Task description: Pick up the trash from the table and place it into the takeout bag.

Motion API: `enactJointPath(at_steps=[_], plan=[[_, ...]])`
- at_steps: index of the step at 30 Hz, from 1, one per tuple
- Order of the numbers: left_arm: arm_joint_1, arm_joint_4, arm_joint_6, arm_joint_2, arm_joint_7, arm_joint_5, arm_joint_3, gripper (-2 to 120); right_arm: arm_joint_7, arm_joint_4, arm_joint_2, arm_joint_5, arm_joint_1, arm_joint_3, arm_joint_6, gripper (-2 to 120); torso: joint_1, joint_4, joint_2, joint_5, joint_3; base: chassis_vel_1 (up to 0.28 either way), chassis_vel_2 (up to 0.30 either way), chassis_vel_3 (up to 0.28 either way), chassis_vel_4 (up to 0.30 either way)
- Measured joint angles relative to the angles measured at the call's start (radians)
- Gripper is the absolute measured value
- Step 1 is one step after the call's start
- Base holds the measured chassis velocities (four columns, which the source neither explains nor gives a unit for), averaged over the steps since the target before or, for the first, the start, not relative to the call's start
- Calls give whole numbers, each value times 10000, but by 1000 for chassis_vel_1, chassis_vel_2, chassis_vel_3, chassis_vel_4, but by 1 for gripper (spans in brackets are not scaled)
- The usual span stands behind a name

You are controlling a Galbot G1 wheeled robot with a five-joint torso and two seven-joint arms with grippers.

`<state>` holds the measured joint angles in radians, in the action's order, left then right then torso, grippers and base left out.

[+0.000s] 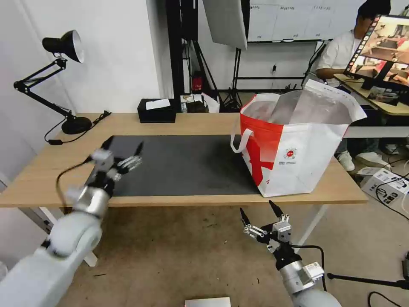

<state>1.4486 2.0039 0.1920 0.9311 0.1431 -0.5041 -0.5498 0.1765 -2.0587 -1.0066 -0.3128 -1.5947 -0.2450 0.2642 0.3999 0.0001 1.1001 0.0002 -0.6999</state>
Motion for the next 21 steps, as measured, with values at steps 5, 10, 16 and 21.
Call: enactJointPath(at_steps=[5,10,16,21], plan=[[1540,26,355,977,-541,121,-577,100,0,0,0,0,0,0,0,100,-1,0,0,-1,0,0,0,0,0],[2141,-156,830,1616,-703,401,-723,100,0,0,0,0,0,1,0,100,0,-1,1,-1,0,0,0,0,0],[2656,-329,1225,2021,-960,625,-769,100,0,0,0,1,0,0,0,100,0,-1,-1,-1,0,0,0,0,0],[2659,-337,1226,2033,-966,636,-748,100,0,0,0,0,0,0,0,100,0,-2,-1,-1,-1,0,0,0,0]])
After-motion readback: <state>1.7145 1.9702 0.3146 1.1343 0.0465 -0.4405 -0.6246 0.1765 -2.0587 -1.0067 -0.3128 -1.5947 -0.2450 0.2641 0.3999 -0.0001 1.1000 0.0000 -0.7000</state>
